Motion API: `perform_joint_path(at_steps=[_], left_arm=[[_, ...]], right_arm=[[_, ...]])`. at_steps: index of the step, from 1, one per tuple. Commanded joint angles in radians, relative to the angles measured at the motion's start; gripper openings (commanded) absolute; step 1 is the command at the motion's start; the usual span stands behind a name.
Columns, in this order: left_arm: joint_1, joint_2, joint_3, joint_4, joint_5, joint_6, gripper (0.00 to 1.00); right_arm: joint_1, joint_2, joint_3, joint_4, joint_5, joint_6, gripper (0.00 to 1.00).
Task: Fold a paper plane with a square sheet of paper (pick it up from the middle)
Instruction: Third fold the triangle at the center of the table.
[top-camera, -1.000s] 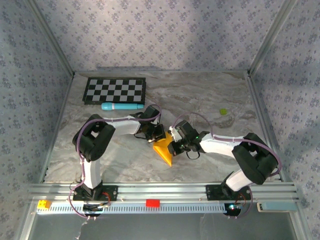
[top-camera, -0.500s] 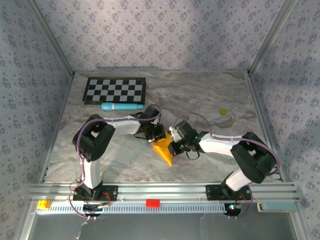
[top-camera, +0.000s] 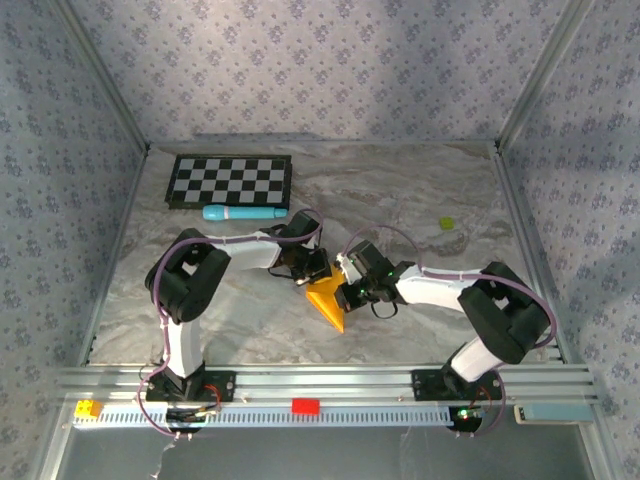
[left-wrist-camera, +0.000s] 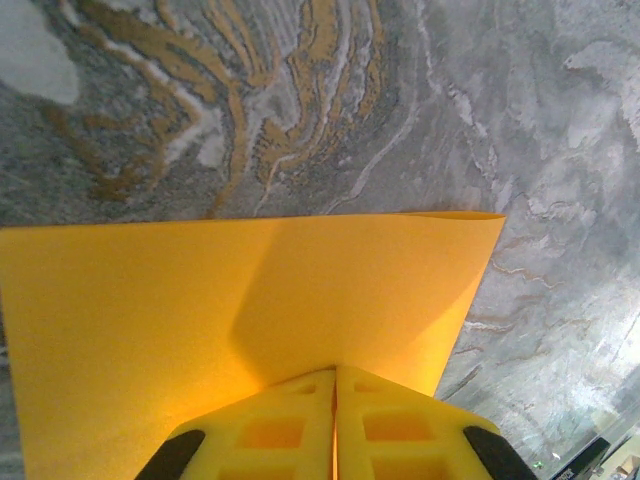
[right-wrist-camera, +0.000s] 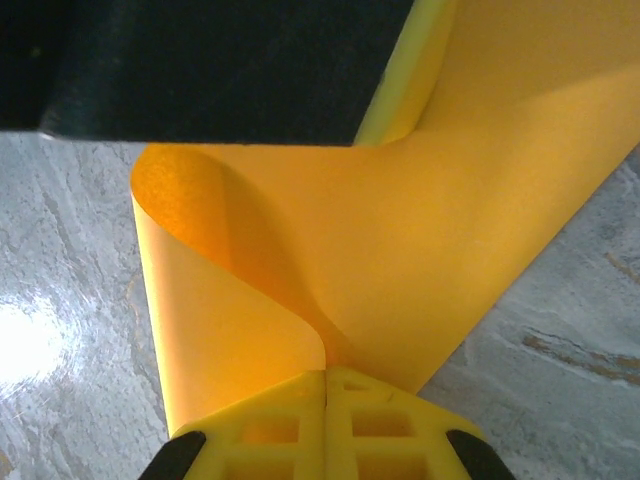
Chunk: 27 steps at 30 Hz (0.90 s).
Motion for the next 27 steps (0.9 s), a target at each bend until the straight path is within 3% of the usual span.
perform_joint_path(at_steps=[1,27], left_arm=[[-0.007,0.008,-0.016,-0.077,-0.049,0.011,0.08],[-0.009,0.004,-0.02,-0.074,-0.052,0.01,0.08]], right_arm=[[0.006,0.013,0.022,-0.025,0.023,-0.005,0.0],[0.013,0.035,0.021,-0.025,0.025,0.0,0.0]])
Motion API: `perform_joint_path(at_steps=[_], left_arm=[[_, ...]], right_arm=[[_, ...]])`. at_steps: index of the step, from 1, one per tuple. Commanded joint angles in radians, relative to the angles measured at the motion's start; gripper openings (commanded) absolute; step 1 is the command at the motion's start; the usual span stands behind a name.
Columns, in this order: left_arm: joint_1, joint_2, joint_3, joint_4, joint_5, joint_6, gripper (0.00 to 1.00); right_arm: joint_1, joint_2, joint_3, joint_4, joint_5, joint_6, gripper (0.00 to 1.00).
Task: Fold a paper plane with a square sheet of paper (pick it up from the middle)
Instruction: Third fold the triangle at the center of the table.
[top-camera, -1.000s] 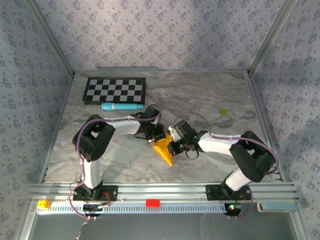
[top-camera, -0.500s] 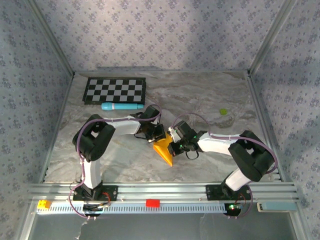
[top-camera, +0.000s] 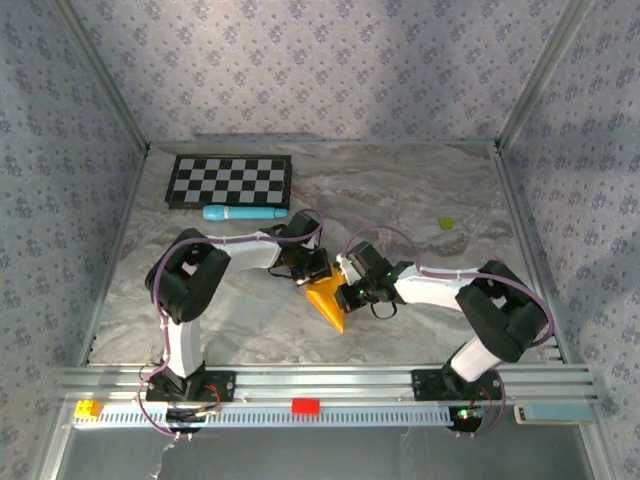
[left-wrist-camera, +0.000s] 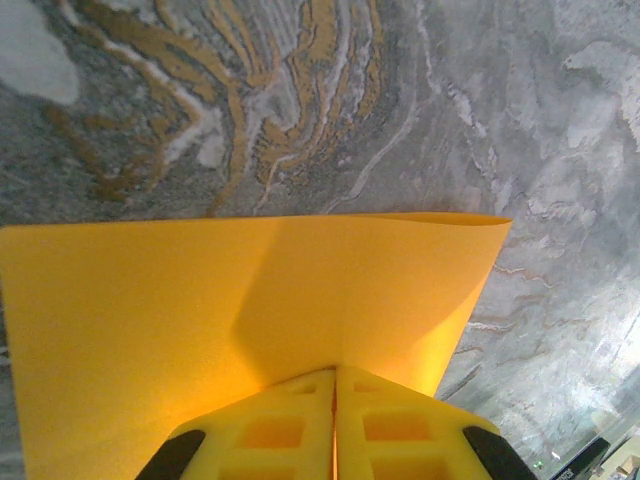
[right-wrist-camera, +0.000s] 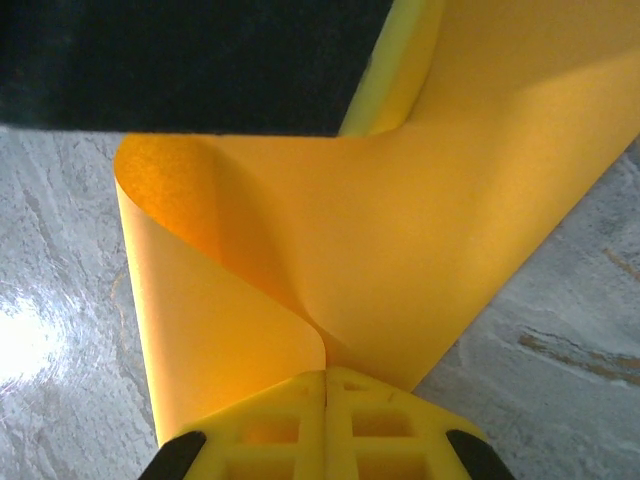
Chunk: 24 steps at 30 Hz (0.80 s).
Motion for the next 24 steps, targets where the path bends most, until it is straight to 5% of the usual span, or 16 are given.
perform_joint_path(at_steps=[1,13,24], left_arm=[[-0.009,0.004,-0.02,-0.076,-0.052,0.01,0.08],[-0.008,-0.022,0.019,-0.067,-0.066,0.02,0.17],[-0.008,-0.138,0.018,-0.095,-0.171,0.012,0.37]], right_arm=[[0.008,0.023,0.016,-0.022,0.011,0.0,0.0],[0.007,0.03,0.015,-0.025,0.014,-0.002,0.0],[0.009,0.03,0.012,-0.019,0.011,-0.002,0.0]])
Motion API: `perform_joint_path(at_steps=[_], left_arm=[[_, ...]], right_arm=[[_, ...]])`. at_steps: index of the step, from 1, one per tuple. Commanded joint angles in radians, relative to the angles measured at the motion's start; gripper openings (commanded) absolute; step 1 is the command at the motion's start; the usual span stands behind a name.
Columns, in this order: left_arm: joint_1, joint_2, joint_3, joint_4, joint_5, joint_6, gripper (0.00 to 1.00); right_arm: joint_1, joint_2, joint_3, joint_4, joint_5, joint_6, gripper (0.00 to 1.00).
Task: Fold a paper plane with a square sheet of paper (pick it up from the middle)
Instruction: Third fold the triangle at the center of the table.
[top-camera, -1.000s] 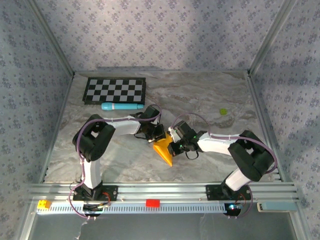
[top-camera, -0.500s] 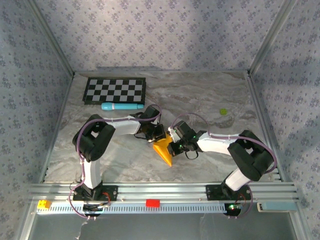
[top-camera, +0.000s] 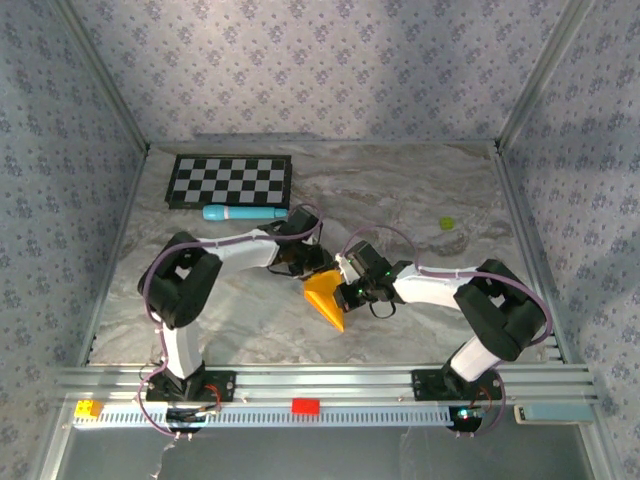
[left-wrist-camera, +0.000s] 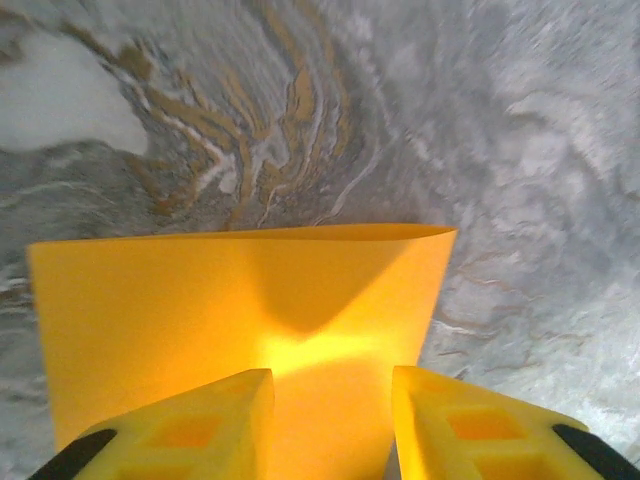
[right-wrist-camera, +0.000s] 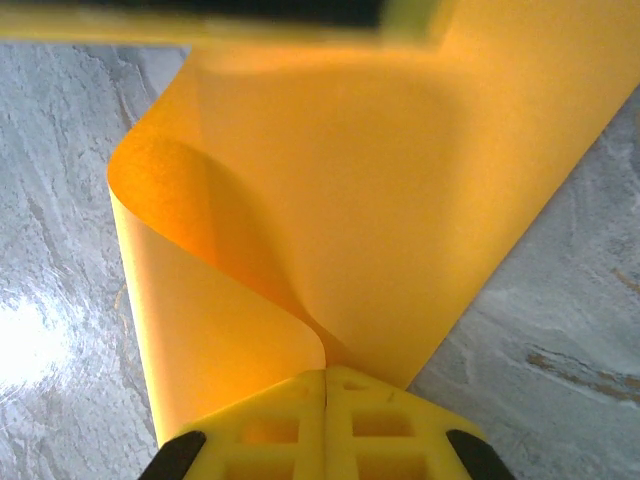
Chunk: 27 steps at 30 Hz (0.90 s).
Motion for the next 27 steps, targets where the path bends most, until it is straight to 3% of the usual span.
perform_joint_path(at_steps=[1,4,7,11,16,27], left_arm=[[0.002,-0.083,-0.021,-0.028,-0.069,-0.013,0.4],[0.007,-0.132,-0.066,-0.024,-0.084,-0.038,0.41],[0.005,-0.209,-0.154,0.022,-0.104,-0.084,0.36],[0.006,-0.337,-0.321,0.207,-0.066,-0.189,0.15],[-0.031,-0.417,-0.485,0.501,-0.004,-0.328,0.0],[-0.14,-0.289,-0.556,0.734,-0.026,-0.409,0.0]], right_arm=[[0.007,0.021,0.006,-0.027,0.011,-0.002,0.0],[0.006,0.021,0.008,-0.025,0.007,-0.003,0.0],[0.006,0.021,0.007,-0.024,0.007,0.0,0.0],[0.005,0.023,0.007,-0.021,0.009,0.003,0.0],[0.005,0.024,0.009,-0.022,0.012,0.005,0.0],[0.003,0.023,0.011,-0.026,0.017,0.012,0.0]])
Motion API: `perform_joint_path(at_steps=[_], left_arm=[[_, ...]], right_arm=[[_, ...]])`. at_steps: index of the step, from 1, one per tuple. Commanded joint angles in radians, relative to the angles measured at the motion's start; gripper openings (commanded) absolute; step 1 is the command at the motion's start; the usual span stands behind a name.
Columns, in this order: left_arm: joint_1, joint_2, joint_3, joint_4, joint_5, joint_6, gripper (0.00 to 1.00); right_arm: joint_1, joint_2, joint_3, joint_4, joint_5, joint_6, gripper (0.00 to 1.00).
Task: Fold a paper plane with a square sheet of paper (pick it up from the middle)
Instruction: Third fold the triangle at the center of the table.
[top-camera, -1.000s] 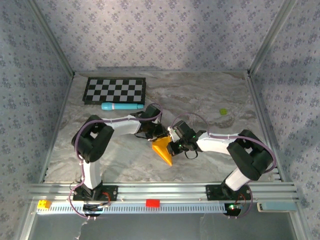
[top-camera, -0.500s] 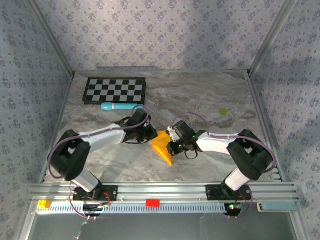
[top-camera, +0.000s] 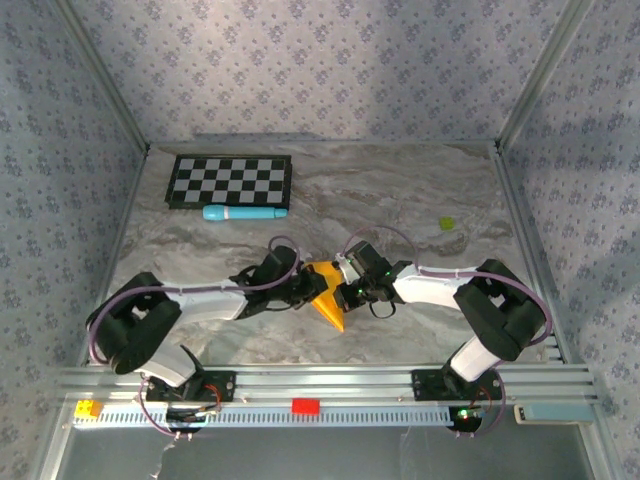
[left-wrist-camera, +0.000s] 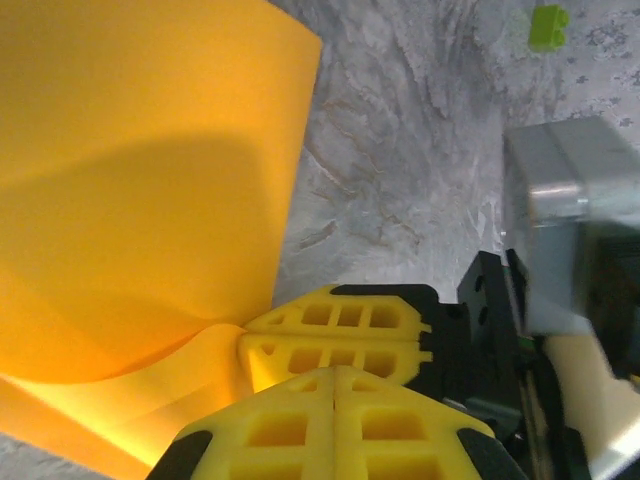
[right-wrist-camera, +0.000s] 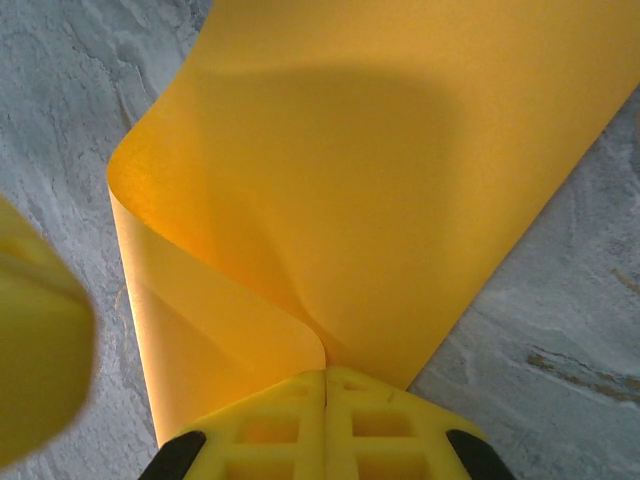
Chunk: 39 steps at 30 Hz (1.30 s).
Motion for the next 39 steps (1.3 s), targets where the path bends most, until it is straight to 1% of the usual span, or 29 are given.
perform_joint_path(at_steps=[1,5,10,17,22,33,36,39], left_arm=[[-0.013,0.037,-0.028,0.086,-0.004,-0.049,0.0],[-0.015,0.034,-0.061,0.076,-0.01,-0.054,0.0],[-0.016,0.003,-0.065,0.024,-0.023,-0.027,0.0],[-0.017,0.013,-0.05,0.072,-0.003,-0.022,0.0],[-0.019,0.042,-0.039,0.065,0.01,-0.017,0.0],[-0.02,0.05,-0.069,0.049,-0.016,-0.021,0.0],[-0.019,0.05,-0.062,0.077,-0.003,-0.017,0.0],[-0.02,0.043,-0.036,0.058,0.008,-0.003,0.0]], right_arm=[[0.004,0.023,0.01,-0.026,0.017,0.01,0.0],[0.003,0.024,0.015,-0.033,0.017,0.006,0.0],[0.003,0.018,0.013,-0.035,0.019,0.007,0.0],[0.003,0.019,0.008,-0.032,0.019,0.007,0.0],[0.003,0.022,0.008,-0.029,0.019,0.009,0.0],[0.003,0.026,0.007,-0.024,0.016,0.01,0.0],[0.003,0.028,0.009,-0.027,0.017,0.01,0.0],[0.004,0.028,0.009,-0.024,0.017,0.01,0.0]])
